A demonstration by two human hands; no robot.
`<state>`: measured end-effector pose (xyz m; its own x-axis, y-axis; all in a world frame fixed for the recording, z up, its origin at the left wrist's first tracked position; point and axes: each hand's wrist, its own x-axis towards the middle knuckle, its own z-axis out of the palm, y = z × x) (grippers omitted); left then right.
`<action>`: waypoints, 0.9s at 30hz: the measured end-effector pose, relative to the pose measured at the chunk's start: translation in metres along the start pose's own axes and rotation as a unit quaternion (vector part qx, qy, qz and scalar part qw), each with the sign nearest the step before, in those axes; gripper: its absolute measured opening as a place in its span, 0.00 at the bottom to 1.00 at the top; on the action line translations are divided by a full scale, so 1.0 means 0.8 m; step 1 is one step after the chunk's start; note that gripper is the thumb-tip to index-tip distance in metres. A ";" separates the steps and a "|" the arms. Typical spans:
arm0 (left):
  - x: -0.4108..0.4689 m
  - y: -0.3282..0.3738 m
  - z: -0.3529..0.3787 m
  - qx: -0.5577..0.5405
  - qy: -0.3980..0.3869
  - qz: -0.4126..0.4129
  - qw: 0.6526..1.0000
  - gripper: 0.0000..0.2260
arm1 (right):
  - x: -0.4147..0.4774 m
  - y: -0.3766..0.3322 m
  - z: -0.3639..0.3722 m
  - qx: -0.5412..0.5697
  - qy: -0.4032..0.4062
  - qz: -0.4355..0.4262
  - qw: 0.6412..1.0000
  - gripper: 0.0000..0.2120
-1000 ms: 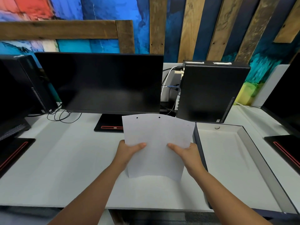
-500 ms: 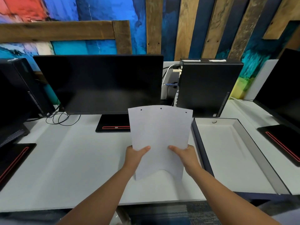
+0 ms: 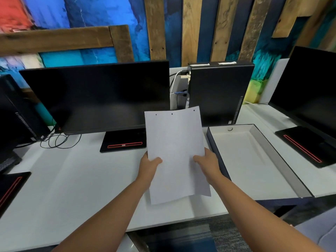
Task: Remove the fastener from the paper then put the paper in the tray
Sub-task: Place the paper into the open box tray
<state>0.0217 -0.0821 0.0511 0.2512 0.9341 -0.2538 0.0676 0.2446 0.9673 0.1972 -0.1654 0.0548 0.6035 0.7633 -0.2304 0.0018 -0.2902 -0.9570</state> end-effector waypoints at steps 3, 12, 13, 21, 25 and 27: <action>0.006 0.005 0.020 0.006 -0.014 -0.006 1.000 0.16 | 0.007 -0.003 -0.021 -0.009 0.033 -0.019 0.999 0.06; 0.011 -0.014 0.129 0.021 -0.045 -0.034 0.998 0.17 | 0.042 0.017 -0.131 -0.091 0.058 -0.048 0.993 0.23; 0.013 -0.016 0.142 0.026 -0.048 -0.029 0.998 0.15 | 0.046 0.018 -0.145 -0.099 0.063 -0.051 0.992 0.24; 0.026 -0.041 0.238 0.083 -0.071 -0.059 0.992 0.08 | 0.096 0.058 -0.247 -0.217 0.085 -0.048 0.971 0.20; 0.024 -0.048 0.271 0.120 -0.062 -0.042 0.990 0.11 | 0.118 0.084 -0.288 -0.238 0.098 -0.051 0.965 0.19; 0.024 -0.047 0.287 0.148 -0.052 -0.024 0.987 0.16 | 0.125 0.096 -0.302 -0.245 0.104 -0.045 0.963 0.18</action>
<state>0.2461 -0.1330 0.0094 0.3369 0.8880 -0.3129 0.3574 0.1868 0.9151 0.4502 -0.2509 0.0009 0.7294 0.6814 -0.0607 0.4077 -0.5042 -0.7613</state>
